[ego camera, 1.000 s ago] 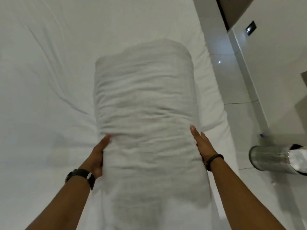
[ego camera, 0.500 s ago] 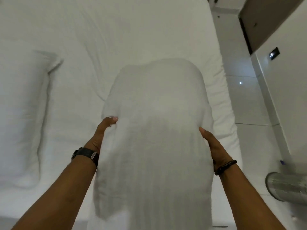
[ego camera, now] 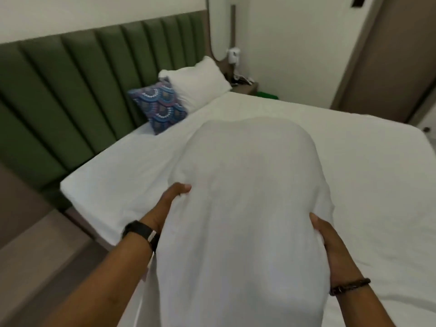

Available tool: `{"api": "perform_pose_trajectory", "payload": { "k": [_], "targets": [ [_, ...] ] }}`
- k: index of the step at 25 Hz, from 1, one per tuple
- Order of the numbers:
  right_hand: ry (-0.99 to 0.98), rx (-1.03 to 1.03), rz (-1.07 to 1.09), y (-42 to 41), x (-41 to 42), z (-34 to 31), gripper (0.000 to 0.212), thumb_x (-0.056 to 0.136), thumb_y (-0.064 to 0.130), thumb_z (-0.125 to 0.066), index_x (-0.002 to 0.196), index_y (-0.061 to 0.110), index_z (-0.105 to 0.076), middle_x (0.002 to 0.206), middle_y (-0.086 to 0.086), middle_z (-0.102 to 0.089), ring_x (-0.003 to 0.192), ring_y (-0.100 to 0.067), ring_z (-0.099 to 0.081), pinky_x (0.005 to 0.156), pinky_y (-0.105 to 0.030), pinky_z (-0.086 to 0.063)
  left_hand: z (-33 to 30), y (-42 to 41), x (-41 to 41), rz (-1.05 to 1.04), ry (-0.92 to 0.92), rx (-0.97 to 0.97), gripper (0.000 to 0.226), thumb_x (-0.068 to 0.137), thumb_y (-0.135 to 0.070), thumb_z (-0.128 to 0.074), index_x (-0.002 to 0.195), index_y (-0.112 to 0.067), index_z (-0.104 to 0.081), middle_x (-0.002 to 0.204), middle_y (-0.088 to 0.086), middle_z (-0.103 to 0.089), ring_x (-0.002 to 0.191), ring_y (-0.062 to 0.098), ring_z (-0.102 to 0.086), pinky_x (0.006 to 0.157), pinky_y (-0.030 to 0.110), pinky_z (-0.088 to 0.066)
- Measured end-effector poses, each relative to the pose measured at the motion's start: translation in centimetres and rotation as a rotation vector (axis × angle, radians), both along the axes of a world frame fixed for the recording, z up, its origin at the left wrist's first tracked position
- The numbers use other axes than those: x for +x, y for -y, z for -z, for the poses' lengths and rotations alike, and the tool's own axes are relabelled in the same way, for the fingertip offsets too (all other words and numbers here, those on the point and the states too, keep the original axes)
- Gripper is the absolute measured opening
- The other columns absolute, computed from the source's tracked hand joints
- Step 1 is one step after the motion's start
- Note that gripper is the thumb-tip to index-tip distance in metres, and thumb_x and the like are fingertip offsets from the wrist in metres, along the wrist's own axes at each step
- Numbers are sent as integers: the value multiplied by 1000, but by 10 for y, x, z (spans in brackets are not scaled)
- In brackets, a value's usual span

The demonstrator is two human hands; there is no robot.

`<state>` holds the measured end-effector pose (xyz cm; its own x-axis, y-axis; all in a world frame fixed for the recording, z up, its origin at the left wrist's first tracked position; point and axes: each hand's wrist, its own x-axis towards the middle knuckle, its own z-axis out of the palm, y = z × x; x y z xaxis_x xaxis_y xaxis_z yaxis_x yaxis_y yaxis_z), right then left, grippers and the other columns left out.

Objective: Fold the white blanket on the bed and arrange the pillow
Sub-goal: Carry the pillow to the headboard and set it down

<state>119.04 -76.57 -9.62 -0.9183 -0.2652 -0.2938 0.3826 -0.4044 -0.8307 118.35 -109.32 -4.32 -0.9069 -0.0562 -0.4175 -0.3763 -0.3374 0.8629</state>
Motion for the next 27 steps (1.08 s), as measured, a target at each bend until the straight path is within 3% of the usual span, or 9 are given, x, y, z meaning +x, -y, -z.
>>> {"api": "perform_pose_trajectory", "payload": {
  "k": [3,8,11,13,18,21,27],
  "targets": [
    [-19,-47,-19,115,-2,-25,46,83,41,-62,119,14,-70,123,-13,-68,113,-27,-65,93,-39,-55,-35,108,24,-56,-76,-45,42,66,-28,-60,105,-12,-65,80,6,-76,65,18,-71,58,24,-57],
    [-38,-57,-56,253,-22,-43,43,93,38,-57,125,12,-66,126,-15,-66,117,-31,-62,101,-43,-45,-60,241,36,-132,-89,-106,28,94,-30,-45,97,-12,-67,70,5,-73,55,15,-68,50,19,-54],
    [-48,-51,-92,322,-47,-35,44,92,40,-59,124,12,-67,127,-15,-66,118,-31,-61,104,-45,-43,-54,310,22,-183,-74,-103,29,90,-33,-50,98,-11,-67,75,7,-73,57,17,-69,51,20,-54],
    [-55,-1,-110,363,-69,-20,45,93,41,-57,125,11,-66,126,-16,-66,118,-33,-62,99,-45,-46,-43,351,4,-183,-51,-111,39,75,-38,-61,102,-11,-68,79,9,-74,61,19,-70,55,23,-55],
    [-37,78,-102,465,-150,11,58,76,47,-73,118,7,-69,114,-18,-71,105,-31,-67,87,-41,-55,-22,449,-77,-193,52,-148,67,49,-42,-70,108,-10,-69,84,12,-75,67,24,-71,70,34,-53],
    [-72,46,-67,528,-213,12,42,90,36,-58,120,7,-68,119,-18,-69,111,-32,-65,91,-39,-51,-26,511,-144,-149,71,-193,55,58,-41,-66,103,-10,-69,80,11,-75,63,23,-70,69,34,-52],
    [-113,-15,33,645,-325,-1,47,87,39,-63,123,10,-67,125,-17,-66,119,-36,-60,102,-49,-45,-53,625,-295,-133,-26,-282,27,78,-32,-56,92,-12,-66,70,7,-74,55,17,-70,64,30,-54]
  ]
}}
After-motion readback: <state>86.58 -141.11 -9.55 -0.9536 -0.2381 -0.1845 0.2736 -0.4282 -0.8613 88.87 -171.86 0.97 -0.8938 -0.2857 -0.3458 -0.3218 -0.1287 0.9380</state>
